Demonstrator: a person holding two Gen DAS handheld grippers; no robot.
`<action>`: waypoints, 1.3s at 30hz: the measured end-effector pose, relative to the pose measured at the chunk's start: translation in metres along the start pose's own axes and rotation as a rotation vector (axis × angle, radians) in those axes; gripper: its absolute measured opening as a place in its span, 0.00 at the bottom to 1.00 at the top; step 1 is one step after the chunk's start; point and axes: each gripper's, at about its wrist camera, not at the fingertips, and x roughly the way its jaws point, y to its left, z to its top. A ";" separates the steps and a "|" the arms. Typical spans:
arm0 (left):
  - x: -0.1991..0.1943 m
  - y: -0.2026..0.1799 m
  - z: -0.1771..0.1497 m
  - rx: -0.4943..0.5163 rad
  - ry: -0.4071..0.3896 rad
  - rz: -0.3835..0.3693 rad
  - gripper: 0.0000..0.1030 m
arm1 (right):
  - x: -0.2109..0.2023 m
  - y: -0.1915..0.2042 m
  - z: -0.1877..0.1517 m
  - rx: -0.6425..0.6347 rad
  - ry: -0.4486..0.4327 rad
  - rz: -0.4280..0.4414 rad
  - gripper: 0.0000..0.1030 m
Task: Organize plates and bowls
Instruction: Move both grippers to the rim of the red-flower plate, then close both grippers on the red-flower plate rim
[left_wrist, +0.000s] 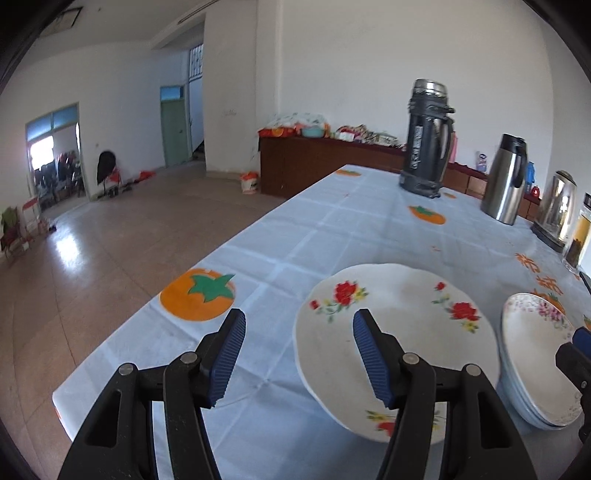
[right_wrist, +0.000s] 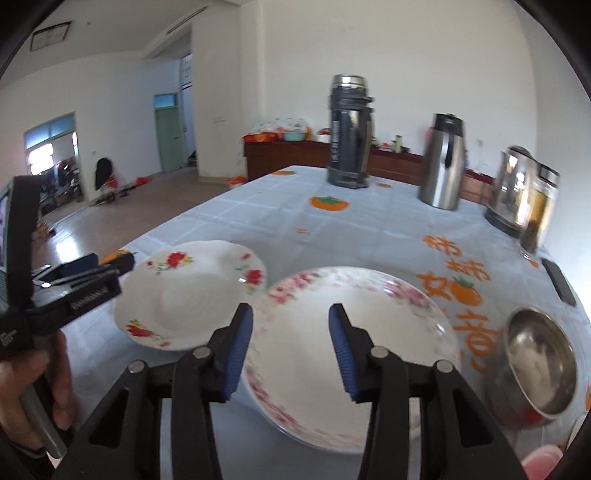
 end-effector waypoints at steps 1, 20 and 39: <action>0.004 0.004 0.000 -0.018 0.019 -0.011 0.61 | 0.005 0.005 0.005 -0.010 0.006 0.008 0.42; 0.023 -0.002 -0.005 0.005 0.168 -0.159 0.61 | 0.115 0.054 0.039 -0.176 0.311 -0.037 0.34; 0.027 0.001 -0.005 -0.002 0.188 -0.136 0.61 | 0.137 0.060 0.048 -0.227 0.390 -0.087 0.45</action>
